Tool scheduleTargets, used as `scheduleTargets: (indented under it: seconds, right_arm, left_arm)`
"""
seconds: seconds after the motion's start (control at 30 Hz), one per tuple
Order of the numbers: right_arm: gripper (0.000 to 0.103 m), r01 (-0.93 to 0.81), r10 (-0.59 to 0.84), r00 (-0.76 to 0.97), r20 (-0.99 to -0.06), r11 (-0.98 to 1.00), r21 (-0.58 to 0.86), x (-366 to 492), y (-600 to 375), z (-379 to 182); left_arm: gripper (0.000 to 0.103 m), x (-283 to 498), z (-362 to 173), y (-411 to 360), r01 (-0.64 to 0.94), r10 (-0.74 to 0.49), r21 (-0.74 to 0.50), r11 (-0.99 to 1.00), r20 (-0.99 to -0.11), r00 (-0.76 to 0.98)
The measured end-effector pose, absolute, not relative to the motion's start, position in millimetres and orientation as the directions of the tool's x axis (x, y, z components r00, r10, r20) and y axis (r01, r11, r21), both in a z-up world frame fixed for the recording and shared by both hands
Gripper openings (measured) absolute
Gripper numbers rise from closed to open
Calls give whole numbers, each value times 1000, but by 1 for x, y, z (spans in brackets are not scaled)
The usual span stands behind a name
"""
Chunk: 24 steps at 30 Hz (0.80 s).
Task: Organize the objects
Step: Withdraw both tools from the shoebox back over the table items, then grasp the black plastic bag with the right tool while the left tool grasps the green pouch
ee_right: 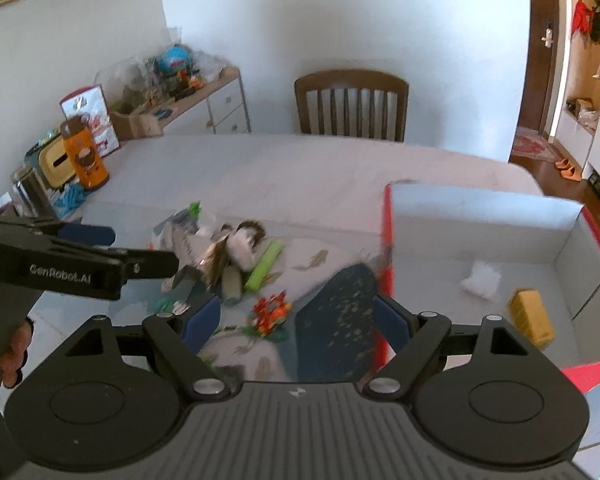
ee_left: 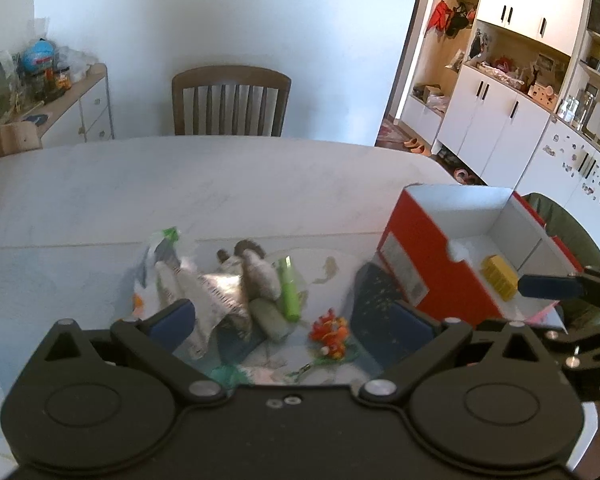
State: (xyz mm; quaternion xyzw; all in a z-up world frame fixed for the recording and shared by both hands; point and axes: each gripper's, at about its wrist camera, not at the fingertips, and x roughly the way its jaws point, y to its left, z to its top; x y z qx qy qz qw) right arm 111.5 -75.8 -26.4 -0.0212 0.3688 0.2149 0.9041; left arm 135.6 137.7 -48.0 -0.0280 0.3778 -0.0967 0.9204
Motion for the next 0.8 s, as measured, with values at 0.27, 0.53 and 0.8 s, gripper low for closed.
scheduleTargets:
  seconds: [0.27,0.53,0.8]
  right_arm:
    - [84,-429,368,584,-723,897,110,104,-43,-54]
    - [84,-427,342,525,-779,898,106,107,-23,-85]
    - [84,-408,335,472,-816,903,135,110,-15,-110]
  left_arm:
    - [103,139,-85,159,143,-182,-116,983,-743,645]
    - [103,143,-110,170,130,-192,-143,981,-774,604]
    - [102,146,-130,172,146,-228,-176,974,-802,553]
